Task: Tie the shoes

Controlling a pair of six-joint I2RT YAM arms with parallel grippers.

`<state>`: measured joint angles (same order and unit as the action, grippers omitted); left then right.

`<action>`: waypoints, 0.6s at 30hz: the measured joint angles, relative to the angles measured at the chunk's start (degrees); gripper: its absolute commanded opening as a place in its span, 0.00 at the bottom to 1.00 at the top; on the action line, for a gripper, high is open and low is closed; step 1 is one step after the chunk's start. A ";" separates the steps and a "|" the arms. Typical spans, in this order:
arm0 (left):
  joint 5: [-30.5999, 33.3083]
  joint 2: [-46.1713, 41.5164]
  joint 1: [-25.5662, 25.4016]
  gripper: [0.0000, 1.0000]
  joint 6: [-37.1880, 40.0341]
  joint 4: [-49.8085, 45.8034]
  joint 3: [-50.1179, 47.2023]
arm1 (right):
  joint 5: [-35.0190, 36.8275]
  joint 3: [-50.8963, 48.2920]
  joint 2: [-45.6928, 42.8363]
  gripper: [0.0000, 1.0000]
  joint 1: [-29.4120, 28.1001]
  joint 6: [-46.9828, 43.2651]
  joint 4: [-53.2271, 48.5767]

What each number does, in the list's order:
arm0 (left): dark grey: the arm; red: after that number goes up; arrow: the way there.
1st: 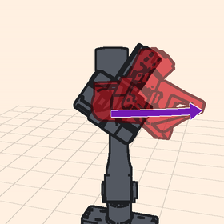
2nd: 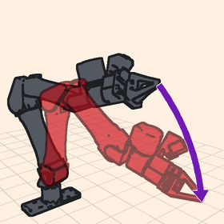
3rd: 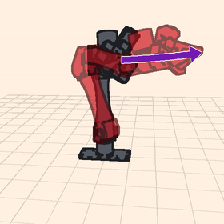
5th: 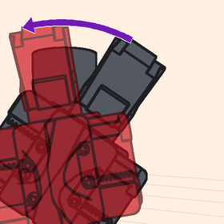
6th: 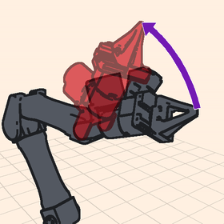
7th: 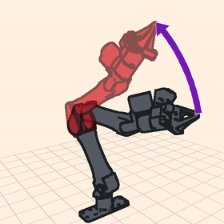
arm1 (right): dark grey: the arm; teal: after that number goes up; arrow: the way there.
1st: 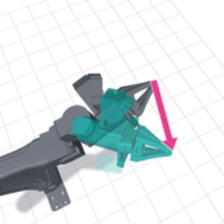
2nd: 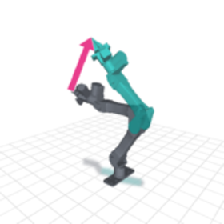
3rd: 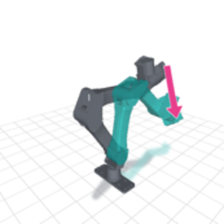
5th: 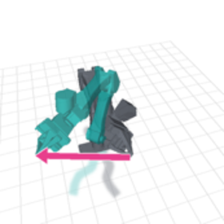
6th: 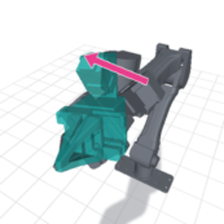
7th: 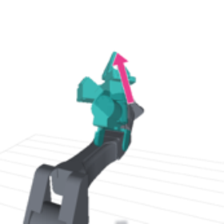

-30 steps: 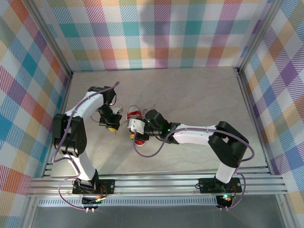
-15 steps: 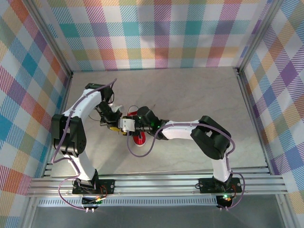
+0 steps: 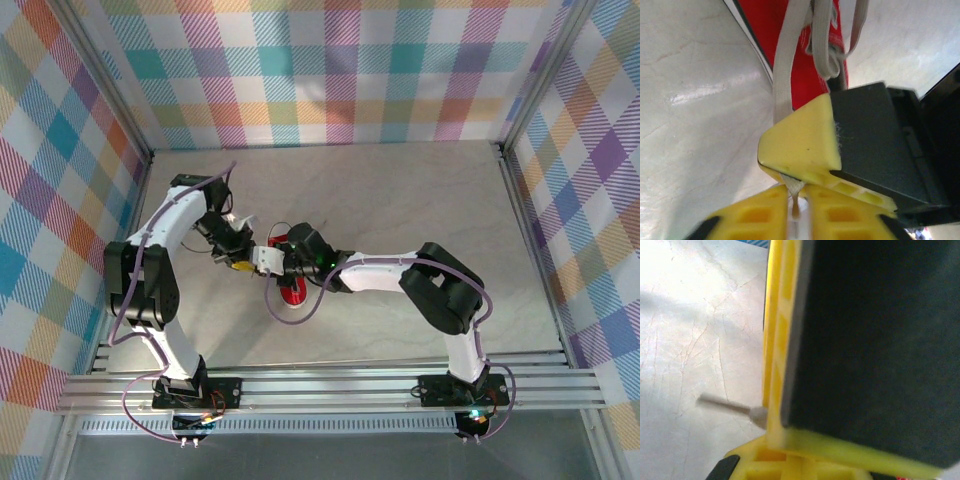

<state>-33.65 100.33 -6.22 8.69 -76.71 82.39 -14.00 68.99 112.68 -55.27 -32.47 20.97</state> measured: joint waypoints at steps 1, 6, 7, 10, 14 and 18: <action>-0.20 -1.05 0.42 0.29 -0.57 1.42 -0.04 | 0.02 0.76 0.00 0.00 0.13 2.56 -0.98; -0.44 -8.26 2.82 0.30 -4.28 11.15 -0.28 | -1.20 2.47 -1.11 0.00 1.81 18.01 -3.58; -0.44 -9.90 3.30 0.31 -5.03 13.90 -0.83 | -1.90 2.84 -1.31 0.00 2.43 21.57 -4.13; -0.37 -14.78 4.15 0.30 -7.04 22.32 -4.46 | -4.15 3.65 -1.64 0.00 5.05 31.74 -4.83; 0.09 -21.22 4.24 0.30 -9.49 33.62 -12.31 | -5.84 4.26 -2.03 0.00 8.59 43.15 -6.23; 0.07 -28.59 4.09 0.32 -14.43 46.80 -23.28 | -6.45 5.64 -2.27 0.00 11.19 51.04 -7.43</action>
<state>-33.58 71.75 -2.13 -5.74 -29.91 59.11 -20.45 74.63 110.41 -44.07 18.57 13.54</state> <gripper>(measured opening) 0.308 0.042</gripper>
